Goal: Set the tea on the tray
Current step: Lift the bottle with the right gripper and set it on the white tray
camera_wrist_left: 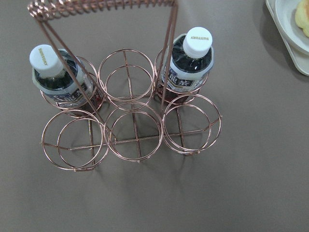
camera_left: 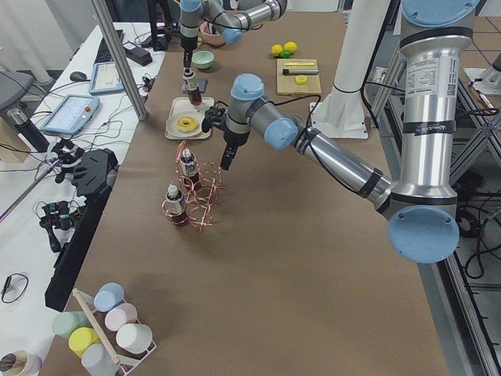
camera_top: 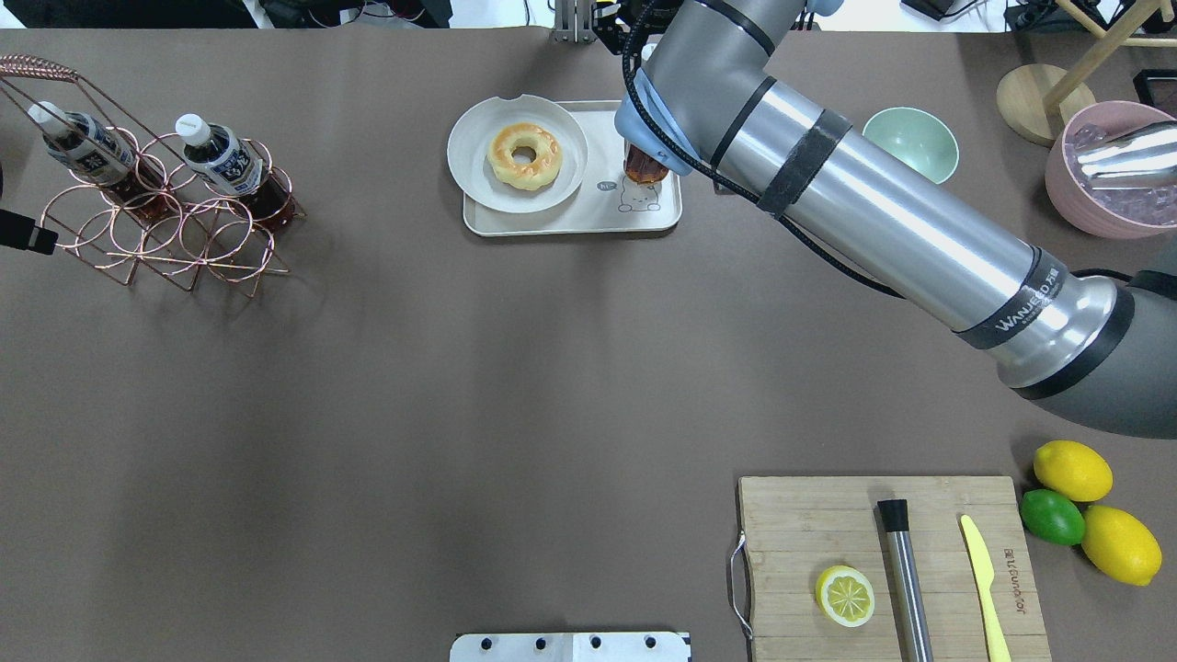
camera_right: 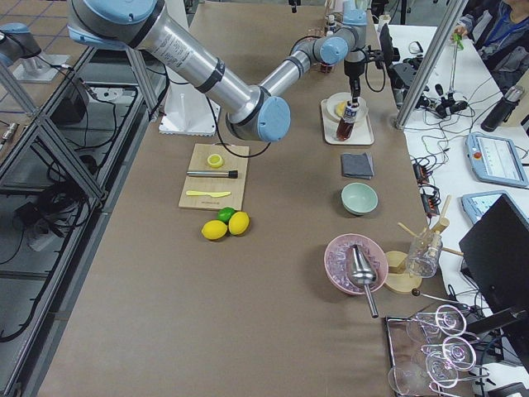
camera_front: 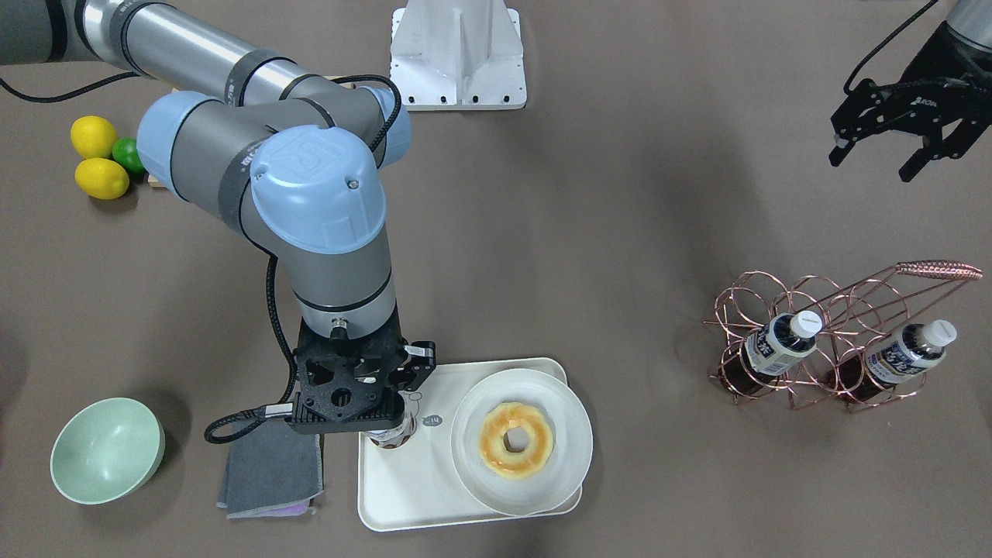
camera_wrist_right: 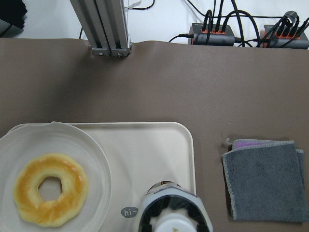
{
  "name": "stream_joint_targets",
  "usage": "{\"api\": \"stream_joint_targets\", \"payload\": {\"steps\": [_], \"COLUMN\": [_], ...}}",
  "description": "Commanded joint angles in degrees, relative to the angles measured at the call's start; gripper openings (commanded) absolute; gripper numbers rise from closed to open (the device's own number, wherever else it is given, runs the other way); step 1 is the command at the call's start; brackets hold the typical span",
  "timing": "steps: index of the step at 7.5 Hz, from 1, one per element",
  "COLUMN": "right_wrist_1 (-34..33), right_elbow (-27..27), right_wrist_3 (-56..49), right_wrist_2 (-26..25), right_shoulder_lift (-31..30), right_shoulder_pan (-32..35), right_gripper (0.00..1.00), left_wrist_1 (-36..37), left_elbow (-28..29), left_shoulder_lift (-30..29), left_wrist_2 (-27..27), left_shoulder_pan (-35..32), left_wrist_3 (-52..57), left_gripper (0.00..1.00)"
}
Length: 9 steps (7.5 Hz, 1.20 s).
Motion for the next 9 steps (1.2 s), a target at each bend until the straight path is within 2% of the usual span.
{"api": "stream_joint_targets", "payload": {"steps": [1,2,4,5,6,8,9], "right_wrist_1": [2.58,4.95,5.41,5.42,5.42,4.89,4.02], "right_elbow": [-3.25,-4.57,-4.59,-4.59,-4.06,-1.62,4.15], "right_wrist_3": [0.40,0.58,0.94,0.94,1.02,0.41,0.32], "right_wrist_2": [-0.06,-0.15,-0.06,-0.06,-0.06,1.68,5.88], "right_shoulder_lift": [1.52,1.25,1.17,1.08,0.90,0.38,-3.98], "right_shoulder_pan": [0.28,0.10,0.10,0.10,0.10,1.24,2.99], "right_gripper": [0.00,0.00,0.00,0.45,0.98,1.00,1.00], "left_wrist_1": [0.03,0.03,0.03,0.03,0.03,0.12,0.56], "left_elbow": [-0.07,-0.07,-0.16,-0.16,-0.33,-1.04,-0.34], "left_shoulder_lift": [0.00,0.00,0.00,0.00,-0.09,-0.18,-0.44], "left_wrist_2": [0.00,0.00,0.00,0.00,0.00,-1.66,-1.67], "left_shoulder_pan": [-0.02,-0.02,-0.02,0.07,0.07,0.24,0.07], "left_wrist_3": [-0.01,-0.01,-0.10,-0.10,-0.28,-2.56,-2.39], "left_gripper": [0.96,0.96,0.96,0.96,0.96,0.96,0.96]}}
